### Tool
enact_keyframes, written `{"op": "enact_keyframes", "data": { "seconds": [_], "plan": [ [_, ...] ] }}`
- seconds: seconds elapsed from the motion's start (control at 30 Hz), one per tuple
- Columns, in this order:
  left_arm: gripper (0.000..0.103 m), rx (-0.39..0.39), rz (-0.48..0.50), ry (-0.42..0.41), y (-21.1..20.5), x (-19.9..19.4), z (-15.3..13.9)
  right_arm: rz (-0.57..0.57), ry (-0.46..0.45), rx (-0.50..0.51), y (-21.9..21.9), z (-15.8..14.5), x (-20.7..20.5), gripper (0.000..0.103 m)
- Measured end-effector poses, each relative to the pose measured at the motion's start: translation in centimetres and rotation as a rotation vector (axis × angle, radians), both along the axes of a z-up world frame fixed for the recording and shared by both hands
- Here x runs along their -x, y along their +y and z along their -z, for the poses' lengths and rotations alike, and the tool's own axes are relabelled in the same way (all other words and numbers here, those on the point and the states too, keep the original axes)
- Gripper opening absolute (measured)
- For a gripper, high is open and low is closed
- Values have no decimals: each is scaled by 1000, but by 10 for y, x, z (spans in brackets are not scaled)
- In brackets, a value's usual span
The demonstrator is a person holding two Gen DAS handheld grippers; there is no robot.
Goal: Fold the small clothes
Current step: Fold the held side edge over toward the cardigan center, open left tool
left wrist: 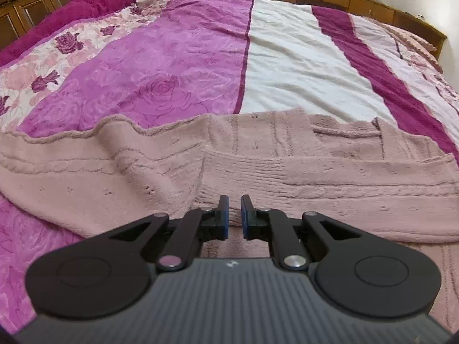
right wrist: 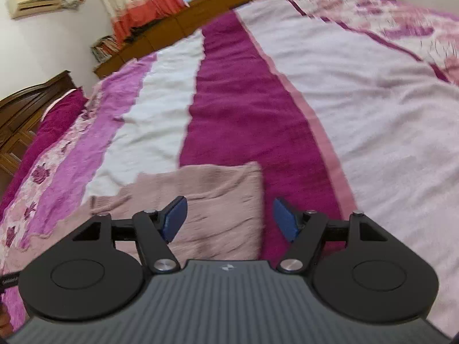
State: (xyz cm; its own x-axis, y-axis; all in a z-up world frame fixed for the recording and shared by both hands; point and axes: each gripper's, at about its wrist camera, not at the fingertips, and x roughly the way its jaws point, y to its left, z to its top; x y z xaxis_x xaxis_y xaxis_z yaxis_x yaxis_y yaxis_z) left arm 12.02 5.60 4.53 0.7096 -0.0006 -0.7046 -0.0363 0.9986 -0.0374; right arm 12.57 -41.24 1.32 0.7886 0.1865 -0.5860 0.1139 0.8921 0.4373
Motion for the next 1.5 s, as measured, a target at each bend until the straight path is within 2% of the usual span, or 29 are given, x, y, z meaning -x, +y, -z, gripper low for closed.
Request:
{"op": "enact_keyframes", "data": {
  "seconds": [0.07,0.2,0.3,0.37,0.4,0.47,0.57,0.7,0.8,0.9,0.97,1.03,1.13,1.4,1.5],
  "plan": [
    [12,-7,-5,13,1,-3,4,-11,32,-28,-8,11,-12,71],
    [12,-25,-4,17,0,-7,6,-61,29,-78,-9,23,-27,64],
    [12,-42,-11,13,-3,-9,8,-49,25,-175,-12,30,-34,52],
    [12,-42,-19,12,-4,-9,9,-24,22,-234,-13,31,-35,22],
    [12,-44,-21,12,-5,-9,10,0,13,-234,-14,30,-33,14],
    [12,-51,-22,8,-6,-9,10,30,-39,-210,-14,24,-24,10],
    [12,-73,-15,1,-9,-8,12,81,-97,-151,-10,16,-9,10],
    [11,-109,-6,-3,-14,-10,17,74,-25,-14,4,24,-21,10],
    [11,-141,12,-4,-17,-11,19,81,0,-4,5,30,-28,11],
    [12,-135,14,-1,-16,-9,15,87,18,-13,5,23,-25,26],
    [12,-106,11,-7,-12,-4,10,92,18,25,9,14,-19,45],
    [15,-73,2,-11,-6,1,6,82,-10,60,14,0,-5,57],
    [31,-53,-14,-40,-1,13,1,46,-54,59,23,-18,23,61],
    [32,-32,-13,-56,-1,19,-1,-42,-70,56,65,-33,79,65],
    [32,-43,-8,-36,-5,16,4,-70,-72,113,83,-28,88,68]
  ]
}}
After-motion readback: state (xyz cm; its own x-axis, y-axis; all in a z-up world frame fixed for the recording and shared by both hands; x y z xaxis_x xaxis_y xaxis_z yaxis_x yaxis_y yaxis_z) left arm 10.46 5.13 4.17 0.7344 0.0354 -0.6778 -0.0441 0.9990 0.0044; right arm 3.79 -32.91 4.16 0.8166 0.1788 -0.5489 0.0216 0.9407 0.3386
